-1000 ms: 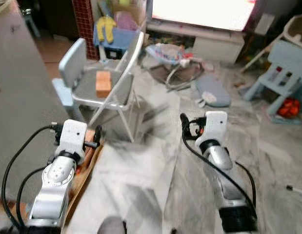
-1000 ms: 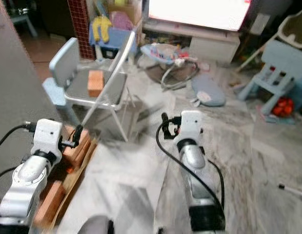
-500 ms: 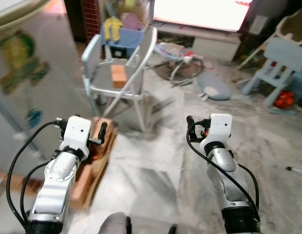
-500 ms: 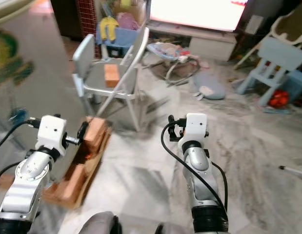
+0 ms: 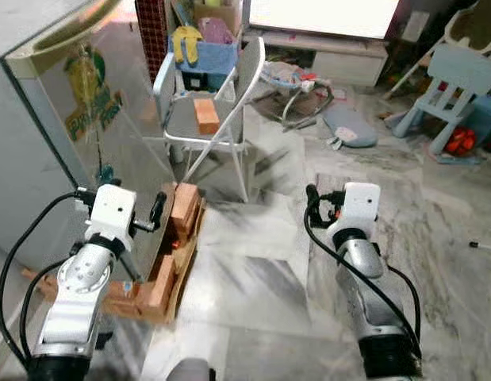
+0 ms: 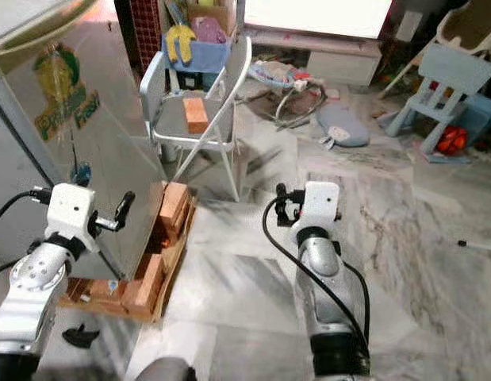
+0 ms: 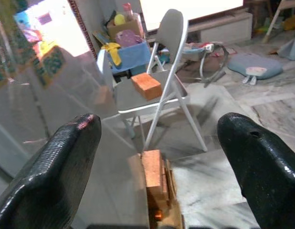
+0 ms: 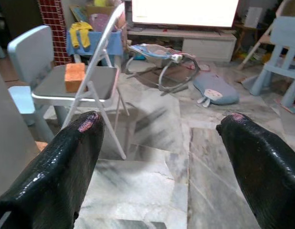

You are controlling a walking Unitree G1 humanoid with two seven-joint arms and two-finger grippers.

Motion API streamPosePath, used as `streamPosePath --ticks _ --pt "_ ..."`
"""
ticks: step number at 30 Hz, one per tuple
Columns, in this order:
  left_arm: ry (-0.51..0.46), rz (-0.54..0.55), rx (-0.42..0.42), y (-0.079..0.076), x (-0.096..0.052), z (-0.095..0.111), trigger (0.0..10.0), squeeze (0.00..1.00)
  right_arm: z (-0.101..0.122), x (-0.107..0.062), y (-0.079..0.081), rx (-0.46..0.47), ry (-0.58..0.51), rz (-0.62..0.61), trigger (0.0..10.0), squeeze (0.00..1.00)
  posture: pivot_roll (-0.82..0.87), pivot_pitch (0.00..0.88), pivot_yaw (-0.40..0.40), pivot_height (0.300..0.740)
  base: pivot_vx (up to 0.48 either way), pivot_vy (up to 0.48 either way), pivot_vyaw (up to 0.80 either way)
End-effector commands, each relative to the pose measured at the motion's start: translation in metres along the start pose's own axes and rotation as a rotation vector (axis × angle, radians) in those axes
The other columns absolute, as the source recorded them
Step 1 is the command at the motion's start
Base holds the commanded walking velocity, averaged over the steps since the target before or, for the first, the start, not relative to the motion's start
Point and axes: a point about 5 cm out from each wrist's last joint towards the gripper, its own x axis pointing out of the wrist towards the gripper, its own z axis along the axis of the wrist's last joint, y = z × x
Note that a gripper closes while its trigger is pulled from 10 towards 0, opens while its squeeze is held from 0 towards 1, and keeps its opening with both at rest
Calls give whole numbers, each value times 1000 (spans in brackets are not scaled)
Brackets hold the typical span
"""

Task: Restocking fridge

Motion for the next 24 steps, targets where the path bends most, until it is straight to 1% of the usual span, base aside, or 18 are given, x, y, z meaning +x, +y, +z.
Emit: streamPosePath --ticks 1,4,7,8,10,13,15,16,19,20,22,24 --pt "-5 2 -13 1 2 1 10000 0 5 0 -4 -2 -28 -20 10000 0 130 0 -27 740 0 0 0" --pt "3 28 -29 4 2 -2 10000 0 5 -1 -5 4 -24 -28 10000 0 129 0 -27 740 0 0 0" --pt "16 45 -34 5 1 -4 10000 0 3 -2 -6 -4 -18 -30 10000 0 127 0 -28 740 0 426 0" --pt "9 38 -22 5 2 -4 10000 0 3 -3 -7 -9 -15 -33 10000 0 127 0 -29 740 0 428 0" --pt "0 29 -23 4 1 -4 10000 0 3 -3 -8 -13 -14 -37 10000 0 127 0 -29 740 0 426 0" --pt "-22 35 -56 3 1 -3 10000 0 2 -6 -9 -13 -10 -37 10000 0 126 0 -31 740 252 409 0" --pt "-19 54 -79 4 -1 -5 10000 0 2 -11 -9 -11 -14 -31 10000 0 125 0 -32 740 345 334 0" --pt "-21 61 -111 4 -3 -6 10000 0 3 -16 -10 -16 -22 -24 10000 0 125 0 -32 740 394 274 0" --pt "34 112 -177 7 -11 -13 10000 0 -1 -30 -12 -44 -25 -12 10000 0 127 0 -34 740 424 0 0" --pt "54 127 -186 7 -13 -15 10000 0 -2 -34 -13 -50 -24 -8 10000 0 128 0 -35 740 405 255 0" --pt "40 119 -182 2 -22 -14 10000 0 -9 -44 -17 -73 -9 -10 10000 0 133 0 -37 740 0 0 0" --pt "48 121 -200 -1 -26 -16 10000 0 -12 -46 -20 -73 4 -19 10000 0 136 0 -38 740 0 0 0"
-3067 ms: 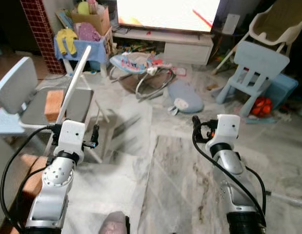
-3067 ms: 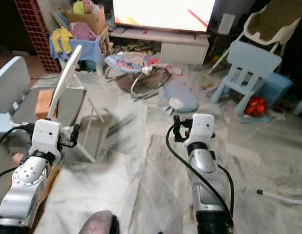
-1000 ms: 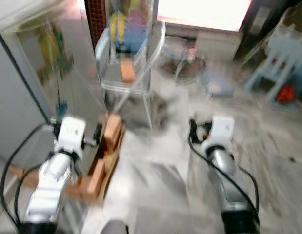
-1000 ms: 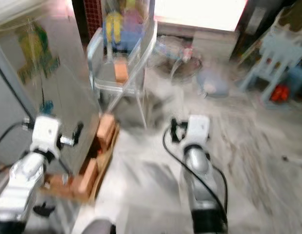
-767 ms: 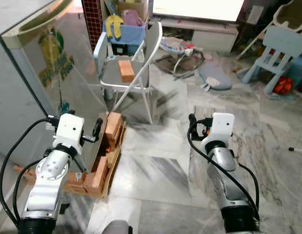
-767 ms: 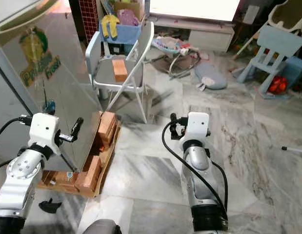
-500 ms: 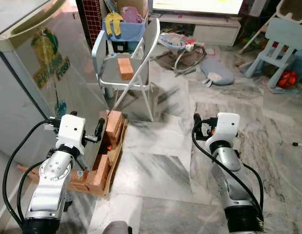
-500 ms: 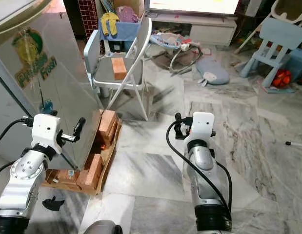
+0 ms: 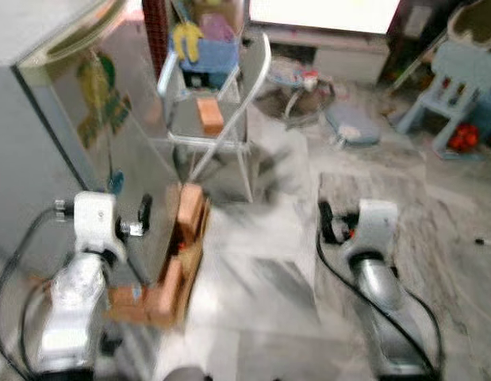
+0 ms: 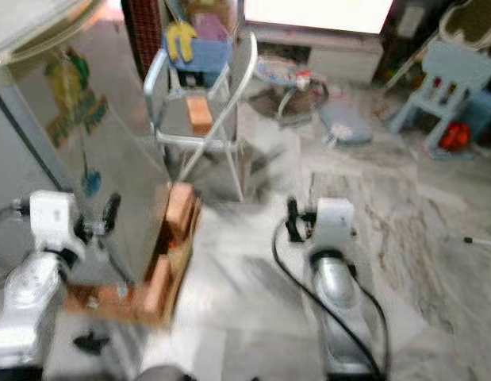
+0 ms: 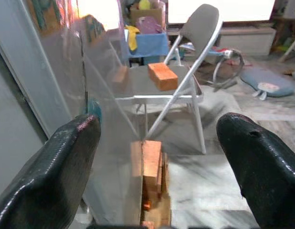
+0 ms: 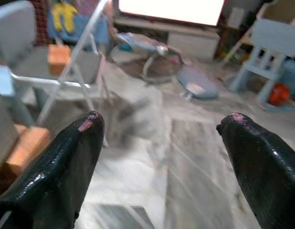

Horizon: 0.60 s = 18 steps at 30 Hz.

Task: Restocking fridge

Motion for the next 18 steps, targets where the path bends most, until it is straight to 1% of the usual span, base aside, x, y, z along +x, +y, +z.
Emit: streamPosePath --ticks 1,4,6,7,9,10,12,13,14,16,18 --pt "-8 14 -4 2 0 5 10000 0 11 2 6 11 -41 16 10000 0 138 0 -36 740 0 0 0" --pt "15 33 -3 1 -2 0 10000 0 10 4 9 11 -39 19 10000 0 129 0 -26 740 0 0 0" --pt "9 24 -8 1 -2 1 10000 0 12 4 10 19 -42 21 10000 0 130 0 -25 740 0 0 0" --pt "6 17 1 2 -2 2 10000 0 14 4 9 20 -42 23 10000 0 129 0 -27 740 0 0 0" --pt "14 2 -13 4 -2 3 10000 0 14 1 9 17 -41 25 10000 0 126 0 -27 740 0 0 0" --pt "39 26 -15 8 -4 3 10000 0 13 -1 8 12 -38 29 10000 0 127 0 -26 740 0 0 0" --pt "90 71 47 14 -6 -2 10000 0 11 -2 7 19 -24 23 10000 0 125 0 -26 740 0 0 0" --pt "76 90 105 17 -7 -1 10000 0 10 -3 5 37 -12 12 10000 0 125 0 -28 740 0 0 -444" --pt "64 78 97 18 -9 1 10000 0 10 -3 4 40 -10 6 10000 0 126 0 -30 740 0 0 -544" --pt "75 66 74 20 -9 0 10000 0 10 -3 4 31 -12 13 10000 0 129 0 -32 740 0 0 -506" --pt "71 46 80 20 -10 1 10000 0 10 -2 6 27 -13 22 10000 0 133 0 -35 740 0 0 0"
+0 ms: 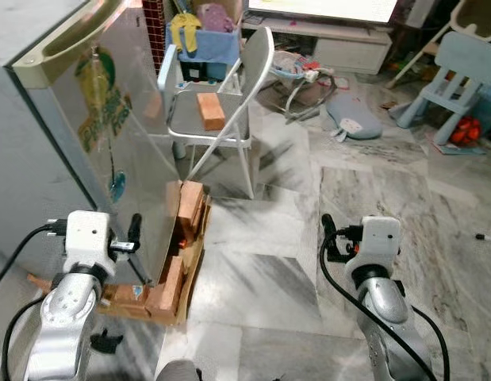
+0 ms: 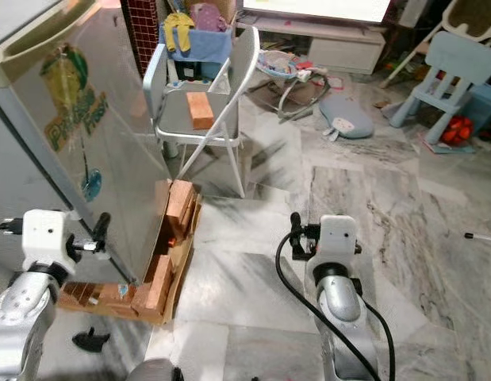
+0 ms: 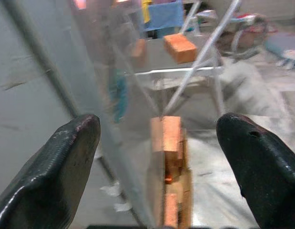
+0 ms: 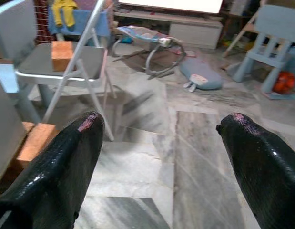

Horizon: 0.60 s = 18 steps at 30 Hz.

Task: Restocking fridge

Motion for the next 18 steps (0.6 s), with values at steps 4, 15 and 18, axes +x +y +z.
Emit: streamPosePath --ticks 4,15,18 --pt "-79 -22 3 -2 0 12 10000 0 7 4 0 -9 -17 5 10000 0 134 0 -37 740 0 0 0" --pt "-117 -28 -35 -26 4 20 10000 0 15 14 7 -15 -42 26 10000 0 126 0 -31 740 185 380 0" --pt "-129 -46 -39 -29 5 21 10000 0 14 14 7 -15 -42 21 10000 0 127 0 -32 740 0 234 0"
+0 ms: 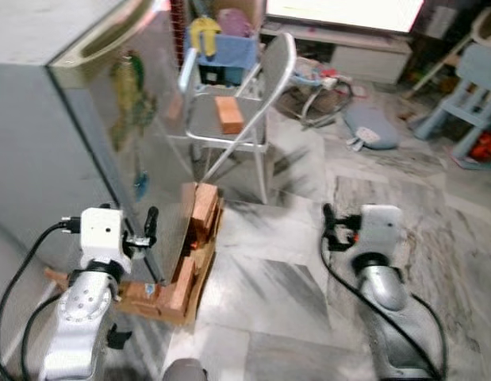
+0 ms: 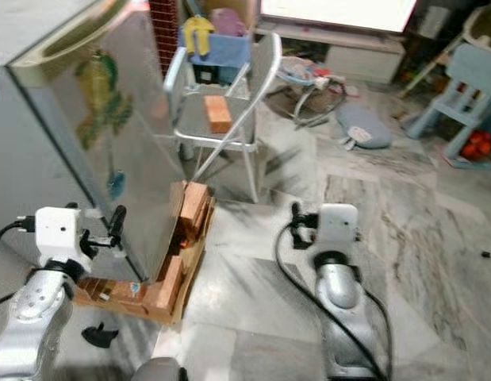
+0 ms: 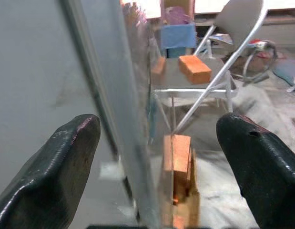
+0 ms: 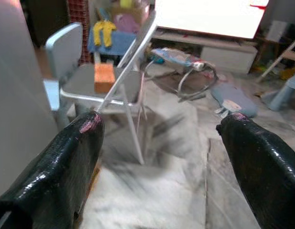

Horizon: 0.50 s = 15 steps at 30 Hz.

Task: Restocking fridge

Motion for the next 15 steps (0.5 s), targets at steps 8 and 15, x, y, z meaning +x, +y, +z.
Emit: streamPosePath --ticks 8,15 --pt "-32 -38 1 -13 4 7 10000 0 -8 -3 -13 -23 38 -46 10000 0 127 0 -34 740 0 0 0" --pt "-31 4 -9 -10 7 7 10000 0 -9 -3 -13 -11 51 -52 10000 0 123 0 -36 740 0 165 -246"
